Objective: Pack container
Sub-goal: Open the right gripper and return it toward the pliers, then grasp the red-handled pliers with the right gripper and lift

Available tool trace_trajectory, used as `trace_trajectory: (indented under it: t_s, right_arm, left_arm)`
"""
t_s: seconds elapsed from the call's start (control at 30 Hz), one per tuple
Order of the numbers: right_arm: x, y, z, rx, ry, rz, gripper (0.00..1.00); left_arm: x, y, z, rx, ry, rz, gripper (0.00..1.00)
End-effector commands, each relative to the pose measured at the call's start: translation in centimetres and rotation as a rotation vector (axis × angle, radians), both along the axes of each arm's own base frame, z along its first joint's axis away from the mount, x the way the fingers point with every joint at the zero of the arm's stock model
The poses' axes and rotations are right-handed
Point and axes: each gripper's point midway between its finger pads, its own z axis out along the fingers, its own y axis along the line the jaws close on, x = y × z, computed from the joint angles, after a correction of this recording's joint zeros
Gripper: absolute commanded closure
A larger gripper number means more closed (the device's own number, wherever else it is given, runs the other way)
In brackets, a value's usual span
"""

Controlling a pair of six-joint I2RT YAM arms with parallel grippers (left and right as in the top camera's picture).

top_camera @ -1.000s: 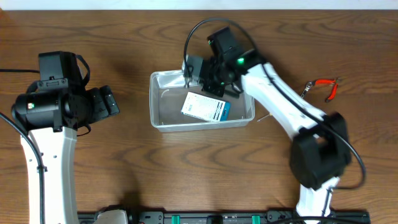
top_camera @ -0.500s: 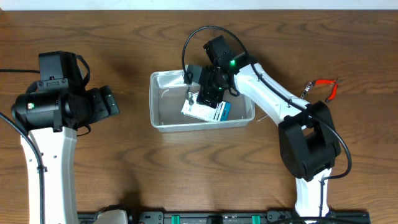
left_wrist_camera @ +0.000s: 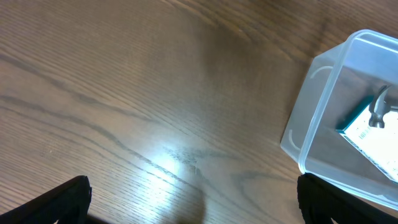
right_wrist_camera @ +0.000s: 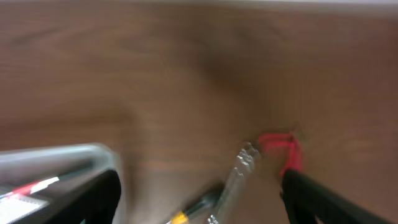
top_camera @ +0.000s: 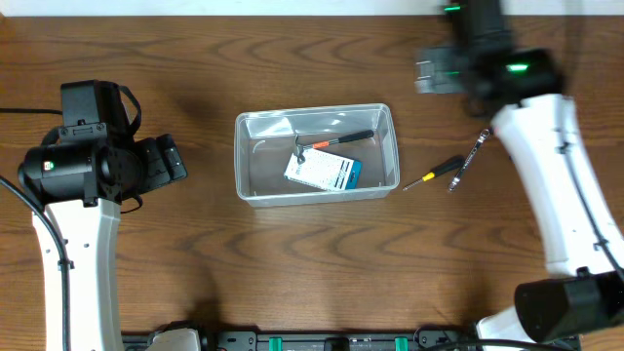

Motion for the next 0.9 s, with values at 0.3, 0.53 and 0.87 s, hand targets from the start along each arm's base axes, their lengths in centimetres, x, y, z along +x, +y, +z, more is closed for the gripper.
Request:
trace_trajectory:
  t_s: [0.3,0.53,0.87]
  right_arm:
    - [-3.5,-17.2,-9.3,0.150,0.275,-0.616,0.02]
    - [-3.7,-20.2,-15.7,0.159,0.429,-0.606,0.03]
    - [-2.4,-19.7,-23.1,0.226,0.546,-0.518,0.05]
  left_arm:
    - [-0.3,0.3,-0.1,0.007,0.006,0.025,0.02]
    - [-0.3,0.3,-0.1,0.007,0.007,0.025,0.02]
    - [-0.4,0.3,-0.1,0.007,0.007,0.024,0.02]
